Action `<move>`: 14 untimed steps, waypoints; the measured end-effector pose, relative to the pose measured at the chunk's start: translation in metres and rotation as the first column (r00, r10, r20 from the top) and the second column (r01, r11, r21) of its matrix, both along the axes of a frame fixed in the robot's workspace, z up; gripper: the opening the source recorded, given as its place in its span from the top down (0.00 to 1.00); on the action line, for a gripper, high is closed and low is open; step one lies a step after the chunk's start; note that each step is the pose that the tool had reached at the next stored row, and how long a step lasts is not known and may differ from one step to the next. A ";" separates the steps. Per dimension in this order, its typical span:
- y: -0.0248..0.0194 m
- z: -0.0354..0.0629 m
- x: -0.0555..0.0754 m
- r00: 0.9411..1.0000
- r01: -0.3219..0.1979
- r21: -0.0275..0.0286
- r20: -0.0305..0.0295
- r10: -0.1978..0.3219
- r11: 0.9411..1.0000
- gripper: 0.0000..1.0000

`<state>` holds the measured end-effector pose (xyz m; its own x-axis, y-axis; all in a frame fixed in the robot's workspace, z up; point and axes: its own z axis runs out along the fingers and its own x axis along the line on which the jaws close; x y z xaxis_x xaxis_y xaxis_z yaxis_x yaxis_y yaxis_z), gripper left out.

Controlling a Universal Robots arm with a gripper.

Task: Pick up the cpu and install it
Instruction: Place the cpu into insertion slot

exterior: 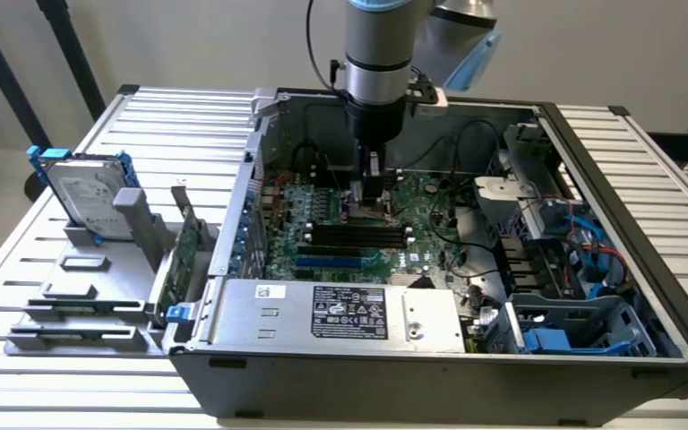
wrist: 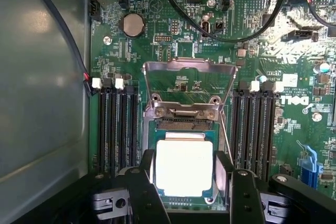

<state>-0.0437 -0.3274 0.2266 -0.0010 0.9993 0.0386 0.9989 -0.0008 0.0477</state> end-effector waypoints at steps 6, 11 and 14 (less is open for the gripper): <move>0.0000 -0.0091 0.000 1.000 0.000 0.000 -0.003 0.000 1.000 0.45; 0.0000 -0.0151 0.000 1.000 0.001 0.001 -0.006 -0.001 1.000 0.45; 0.0000 -0.0172 0.000 1.000 0.003 0.002 -0.007 -0.003 1.000 0.45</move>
